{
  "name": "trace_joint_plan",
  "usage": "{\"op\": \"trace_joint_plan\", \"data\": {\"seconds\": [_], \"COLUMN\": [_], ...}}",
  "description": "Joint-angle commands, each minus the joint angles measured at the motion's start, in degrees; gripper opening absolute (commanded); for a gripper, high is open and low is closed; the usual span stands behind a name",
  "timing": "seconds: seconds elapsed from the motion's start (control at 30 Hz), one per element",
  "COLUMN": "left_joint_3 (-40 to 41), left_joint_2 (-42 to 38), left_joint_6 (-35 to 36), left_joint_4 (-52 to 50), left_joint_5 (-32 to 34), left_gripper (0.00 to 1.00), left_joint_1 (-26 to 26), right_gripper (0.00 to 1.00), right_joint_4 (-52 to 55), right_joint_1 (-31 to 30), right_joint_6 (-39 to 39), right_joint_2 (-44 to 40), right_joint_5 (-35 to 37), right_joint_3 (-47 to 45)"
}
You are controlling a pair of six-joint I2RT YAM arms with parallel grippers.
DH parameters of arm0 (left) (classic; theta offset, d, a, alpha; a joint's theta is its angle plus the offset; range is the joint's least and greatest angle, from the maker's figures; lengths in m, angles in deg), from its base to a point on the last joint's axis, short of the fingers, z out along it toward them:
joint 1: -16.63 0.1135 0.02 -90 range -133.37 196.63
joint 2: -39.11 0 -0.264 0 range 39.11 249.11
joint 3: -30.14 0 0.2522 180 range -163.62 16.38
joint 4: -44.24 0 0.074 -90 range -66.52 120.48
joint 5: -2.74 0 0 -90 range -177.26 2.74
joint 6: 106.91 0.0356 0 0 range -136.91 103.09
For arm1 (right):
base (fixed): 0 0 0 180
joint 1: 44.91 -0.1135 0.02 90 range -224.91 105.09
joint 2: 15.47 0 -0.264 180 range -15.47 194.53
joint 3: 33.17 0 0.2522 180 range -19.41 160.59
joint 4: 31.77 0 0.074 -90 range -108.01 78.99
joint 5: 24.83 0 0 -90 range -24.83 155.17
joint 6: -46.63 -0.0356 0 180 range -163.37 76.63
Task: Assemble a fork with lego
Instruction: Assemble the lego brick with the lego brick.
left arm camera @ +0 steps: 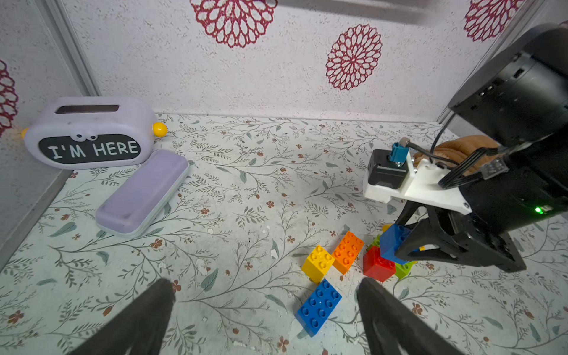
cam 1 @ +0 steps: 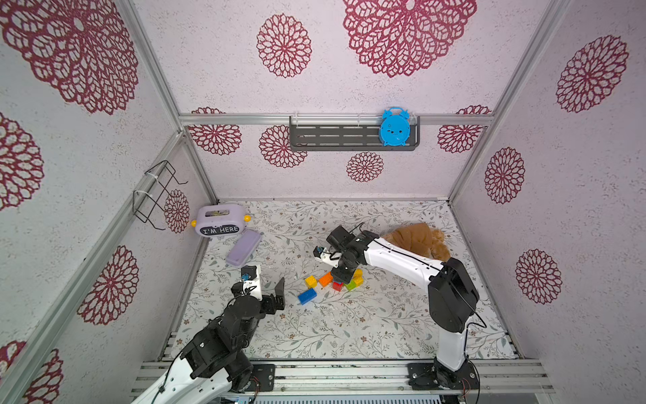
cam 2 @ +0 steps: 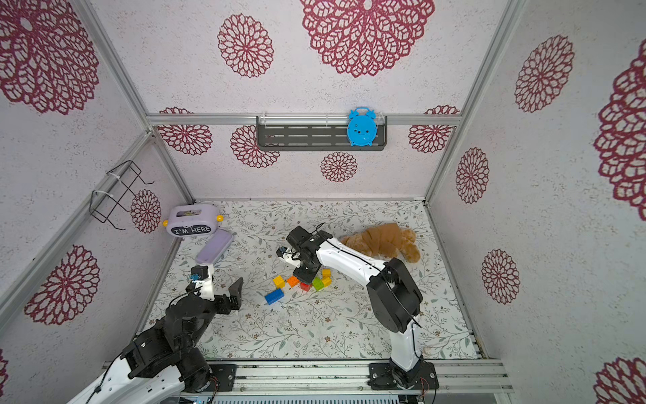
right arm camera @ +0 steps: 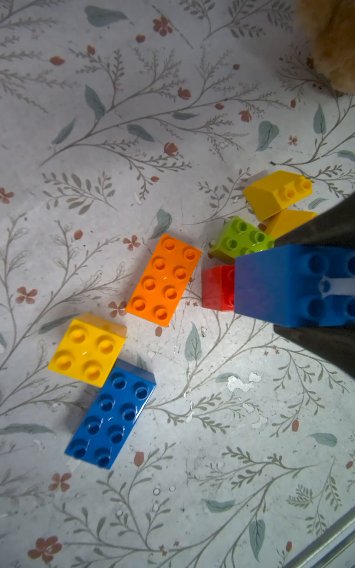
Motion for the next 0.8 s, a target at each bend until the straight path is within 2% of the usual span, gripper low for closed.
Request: {"op": "trace_joint_plan", "data": {"seconds": [0.0,0.37,0.77], "left_joint_3": [-1.22,-1.22,-1.53], "left_joint_2": [1.66,3.22,3.66], "left_joint_6": [0.70,1.13,1.70], "left_joint_4": [0.40,2.03,1.77], "left_joint_5": [-0.60,-2.12,-1.75], "left_gripper": [0.97,0.97,0.97], "left_joint_1": [0.38,0.39,0.44], "right_gripper": [0.19,0.19,0.19], "right_joint_4": [1.54,0.99,0.73], "right_joint_1": [-0.30,0.04,1.11], "right_joint_6": [1.22,2.22,5.93], "right_joint_2": [0.87,2.07,3.79], "right_joint_5": [-0.67,2.01,-1.92], "right_joint_3": [1.06,-0.73,-4.14]}}
